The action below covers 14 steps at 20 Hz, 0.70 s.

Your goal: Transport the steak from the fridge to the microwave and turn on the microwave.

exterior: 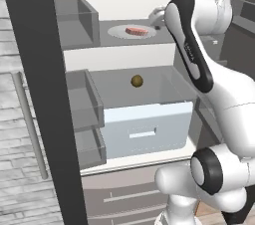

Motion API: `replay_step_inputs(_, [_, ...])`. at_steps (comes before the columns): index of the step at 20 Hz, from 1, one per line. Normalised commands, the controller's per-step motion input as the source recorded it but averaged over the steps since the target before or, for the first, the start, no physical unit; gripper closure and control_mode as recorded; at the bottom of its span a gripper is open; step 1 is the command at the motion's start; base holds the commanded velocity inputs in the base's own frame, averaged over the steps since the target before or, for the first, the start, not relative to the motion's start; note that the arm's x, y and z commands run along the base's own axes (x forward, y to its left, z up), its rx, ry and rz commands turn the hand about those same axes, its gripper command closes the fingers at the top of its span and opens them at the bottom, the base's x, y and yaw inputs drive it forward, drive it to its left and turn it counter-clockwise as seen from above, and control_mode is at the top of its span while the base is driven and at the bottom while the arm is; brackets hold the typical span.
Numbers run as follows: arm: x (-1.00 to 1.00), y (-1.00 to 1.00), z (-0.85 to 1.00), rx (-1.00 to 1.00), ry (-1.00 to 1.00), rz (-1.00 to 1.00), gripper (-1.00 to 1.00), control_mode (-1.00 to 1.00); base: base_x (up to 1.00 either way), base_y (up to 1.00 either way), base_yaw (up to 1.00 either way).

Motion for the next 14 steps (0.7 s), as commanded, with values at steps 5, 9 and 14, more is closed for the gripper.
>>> replay_step_inputs(5, [0.31,0.02,0.00,0.00,0.00,0.00,-1.00,-1.00,0.00,0.00,0.00])
replay_step_inputs(9, [0.19,0.01,-0.20,0.00,-0.03,0.00,-1.00,-1.00,0.00,0.00,0.00])
replay_step_inputs(14, [0.22,0.02,-0.22,0.00,0.00,0.00,-1.00,-1.00,0.00,0.00,0.00])
